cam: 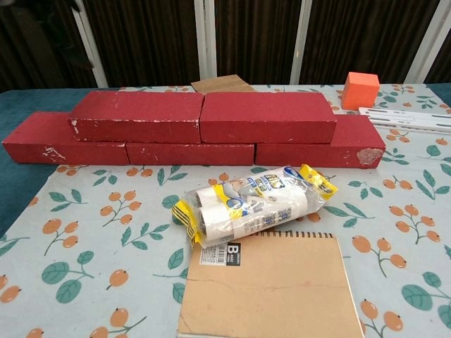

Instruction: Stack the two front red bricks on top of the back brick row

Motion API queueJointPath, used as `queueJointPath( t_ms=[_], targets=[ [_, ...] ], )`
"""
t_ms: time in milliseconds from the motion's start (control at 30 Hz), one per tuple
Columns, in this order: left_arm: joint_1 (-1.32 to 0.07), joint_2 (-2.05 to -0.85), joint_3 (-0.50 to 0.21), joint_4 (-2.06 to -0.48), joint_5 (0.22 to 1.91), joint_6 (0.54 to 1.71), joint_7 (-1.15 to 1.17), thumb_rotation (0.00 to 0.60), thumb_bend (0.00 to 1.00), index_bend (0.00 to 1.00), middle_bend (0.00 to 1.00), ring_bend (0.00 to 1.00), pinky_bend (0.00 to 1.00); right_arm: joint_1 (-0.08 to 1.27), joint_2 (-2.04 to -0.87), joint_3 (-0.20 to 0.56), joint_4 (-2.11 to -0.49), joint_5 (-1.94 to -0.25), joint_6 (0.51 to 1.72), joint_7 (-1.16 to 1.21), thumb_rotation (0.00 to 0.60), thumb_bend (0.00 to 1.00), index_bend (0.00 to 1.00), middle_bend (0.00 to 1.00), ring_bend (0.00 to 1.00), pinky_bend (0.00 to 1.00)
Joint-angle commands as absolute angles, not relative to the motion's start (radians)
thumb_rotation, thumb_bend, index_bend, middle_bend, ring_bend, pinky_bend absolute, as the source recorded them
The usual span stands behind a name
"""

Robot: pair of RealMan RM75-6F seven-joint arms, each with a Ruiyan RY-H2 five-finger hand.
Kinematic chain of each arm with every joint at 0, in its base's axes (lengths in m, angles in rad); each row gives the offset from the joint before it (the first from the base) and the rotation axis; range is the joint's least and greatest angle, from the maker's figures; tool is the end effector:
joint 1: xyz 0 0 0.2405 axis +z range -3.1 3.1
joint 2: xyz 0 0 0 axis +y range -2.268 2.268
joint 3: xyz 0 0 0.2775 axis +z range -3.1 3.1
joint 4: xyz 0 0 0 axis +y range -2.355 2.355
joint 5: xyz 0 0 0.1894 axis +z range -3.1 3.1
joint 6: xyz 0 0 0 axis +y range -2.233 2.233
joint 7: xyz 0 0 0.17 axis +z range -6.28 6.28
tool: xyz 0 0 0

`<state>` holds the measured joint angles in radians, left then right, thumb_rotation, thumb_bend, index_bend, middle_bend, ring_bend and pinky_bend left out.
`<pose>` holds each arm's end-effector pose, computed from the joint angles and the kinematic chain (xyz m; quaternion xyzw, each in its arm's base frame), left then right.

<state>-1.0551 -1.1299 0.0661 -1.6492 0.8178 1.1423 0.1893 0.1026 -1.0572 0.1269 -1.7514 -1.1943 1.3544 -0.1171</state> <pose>-0.1369 0.4339 0.1471 -0.7021 -0.3323 -0.3701 0.5096 -0.3421 -0.2189 0.2020 0.5265 -0.4632 0.3193 0.6374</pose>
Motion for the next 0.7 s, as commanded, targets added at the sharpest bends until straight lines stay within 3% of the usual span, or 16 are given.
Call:
queueJointPath(
  t_ms=[33, 133, 233, 367, 700],
  targets=[
    [-0.725, -1.03, 0.236, -1.783, 1.094, 1.474, 0.09, 0.6, 0.0, 0.1, 0.01, 0.0, 0.15, 0.103, -1.093, 0.108, -1.646, -1.35, 1.421, -0.056, 0.6, 0.07, 0.0, 0.02, 0.0, 0.0],
    [-0.586, -1.062, 0.273, -1.748, 1.174, 1.612, 0.084, 0.6, 0.0, 0.1, 0.01, 0.0, 0.15, 0.101, -1.125, 0.097, -1.583, -1.433, 1.473, -0.047, 0.6, 0.07, 0.0, 0.02, 0.0, 0.0],
    [-0.484, -1.087, 0.297, -1.718, 1.221, 1.677, 0.072, 0.6, 0.0, 0.1, 0.01, 0.0, 0.15, 0.1, -1.137, 0.087, -1.554, -1.478, 1.496, -0.043, 0.6, 0.07, 0.0, 0.02, 0.0, 0.0],
    [-0.39, -1.117, 0.304, -1.676, 1.241, 1.714, 0.051, 0.6, 0.0, 0.1, 0.01, 0.0, 0.15, 0.1, -1.143, 0.076, -1.538, -1.515, 1.512, -0.043, 0.6, 0.07, 0.0, 0.02, 0.0, 0.0],
    [-0.283, -1.179, 0.226, -1.589, 1.315, 1.718, 0.04, 0.6, 0.0, 0.09, 0.01, 0.0, 0.15, 0.101, -1.146, 0.065, -1.549, -1.532, 1.506, -0.08, 0.6, 0.07, 0.0, 0.02, 0.0, 0.0]
  ],
)
